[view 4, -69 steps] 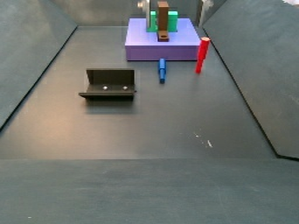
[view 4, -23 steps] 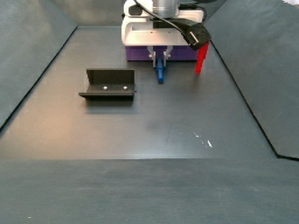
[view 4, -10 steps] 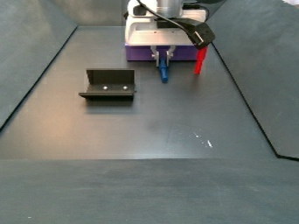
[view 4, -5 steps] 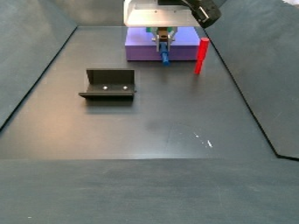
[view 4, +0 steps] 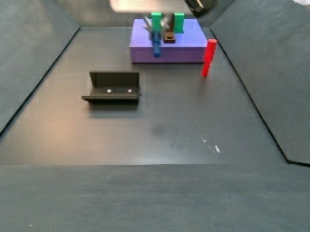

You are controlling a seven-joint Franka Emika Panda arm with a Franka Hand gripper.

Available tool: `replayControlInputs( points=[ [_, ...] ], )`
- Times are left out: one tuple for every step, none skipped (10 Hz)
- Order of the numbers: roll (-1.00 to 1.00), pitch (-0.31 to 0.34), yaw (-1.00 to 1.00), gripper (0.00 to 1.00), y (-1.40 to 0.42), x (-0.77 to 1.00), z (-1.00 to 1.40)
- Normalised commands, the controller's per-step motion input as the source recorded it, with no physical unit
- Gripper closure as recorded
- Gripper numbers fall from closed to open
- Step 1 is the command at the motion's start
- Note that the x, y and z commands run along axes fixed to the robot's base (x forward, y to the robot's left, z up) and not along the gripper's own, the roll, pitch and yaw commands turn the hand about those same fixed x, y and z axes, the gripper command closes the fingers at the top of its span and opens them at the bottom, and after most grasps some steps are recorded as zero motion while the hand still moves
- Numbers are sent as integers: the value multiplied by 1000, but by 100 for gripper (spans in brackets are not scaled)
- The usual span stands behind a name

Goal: Pick up the blue object. Move up. Place the blue object on the fixture. Regrasp the blue object. Move to above the board. Insert the blue object.
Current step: Place the blue object on the fixture.

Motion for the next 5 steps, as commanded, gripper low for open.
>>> replayControlInputs(
  points=[
    [-1000,0,-151,100,186,589,494],
    [-1000,-6,-97,100,211,540,306],
    [-1000,-37,-89,100,223,529,280],
    [-1000,-74,-80,100,231,503,226],
    [-1000,-171,-3,100,334,363,123]
  ],
)
